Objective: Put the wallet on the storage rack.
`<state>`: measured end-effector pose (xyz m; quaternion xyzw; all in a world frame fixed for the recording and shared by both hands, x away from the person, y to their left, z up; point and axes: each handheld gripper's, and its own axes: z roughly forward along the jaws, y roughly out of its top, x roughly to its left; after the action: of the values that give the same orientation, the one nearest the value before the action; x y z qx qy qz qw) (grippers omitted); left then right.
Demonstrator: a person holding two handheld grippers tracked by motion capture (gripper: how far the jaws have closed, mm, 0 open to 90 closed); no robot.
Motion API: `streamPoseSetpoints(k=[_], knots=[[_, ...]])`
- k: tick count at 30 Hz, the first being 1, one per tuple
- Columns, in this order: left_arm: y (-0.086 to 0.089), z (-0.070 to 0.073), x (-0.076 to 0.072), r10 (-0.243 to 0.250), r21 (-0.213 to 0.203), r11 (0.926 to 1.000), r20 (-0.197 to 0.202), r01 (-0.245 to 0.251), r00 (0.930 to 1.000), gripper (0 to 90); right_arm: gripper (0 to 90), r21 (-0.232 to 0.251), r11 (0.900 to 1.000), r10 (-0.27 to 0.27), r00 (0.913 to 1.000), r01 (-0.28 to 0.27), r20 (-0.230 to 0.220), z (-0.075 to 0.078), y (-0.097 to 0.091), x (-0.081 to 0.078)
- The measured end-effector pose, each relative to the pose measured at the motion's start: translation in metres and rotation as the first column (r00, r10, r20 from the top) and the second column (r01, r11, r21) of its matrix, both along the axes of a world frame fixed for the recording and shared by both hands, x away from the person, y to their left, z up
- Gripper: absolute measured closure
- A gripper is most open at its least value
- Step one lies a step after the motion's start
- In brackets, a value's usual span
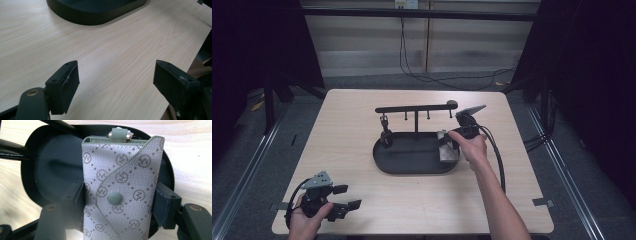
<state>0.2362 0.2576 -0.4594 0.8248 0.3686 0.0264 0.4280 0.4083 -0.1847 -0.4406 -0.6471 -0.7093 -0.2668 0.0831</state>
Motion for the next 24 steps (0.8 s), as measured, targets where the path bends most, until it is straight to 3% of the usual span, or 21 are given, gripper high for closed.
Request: streamPoseSetpoints(k=[13,24], knots=[[0.000,0.000,0.000,-0.005,0.002,1.0000,-0.002,0.005,1.0000,20.7,35.0,0.020,0.9997,-0.012,0.9999,0.012,-0.012,-0.016,0.004,0.004],[0.000,-0.001,0.000,-0.005,0.004,1.0000,-0.004,0.005,1.0000,20.7,34.4,0.003,0.9998,-0.021,0.9996,0.021,-0.017,-0.025,0.007,0.005]])
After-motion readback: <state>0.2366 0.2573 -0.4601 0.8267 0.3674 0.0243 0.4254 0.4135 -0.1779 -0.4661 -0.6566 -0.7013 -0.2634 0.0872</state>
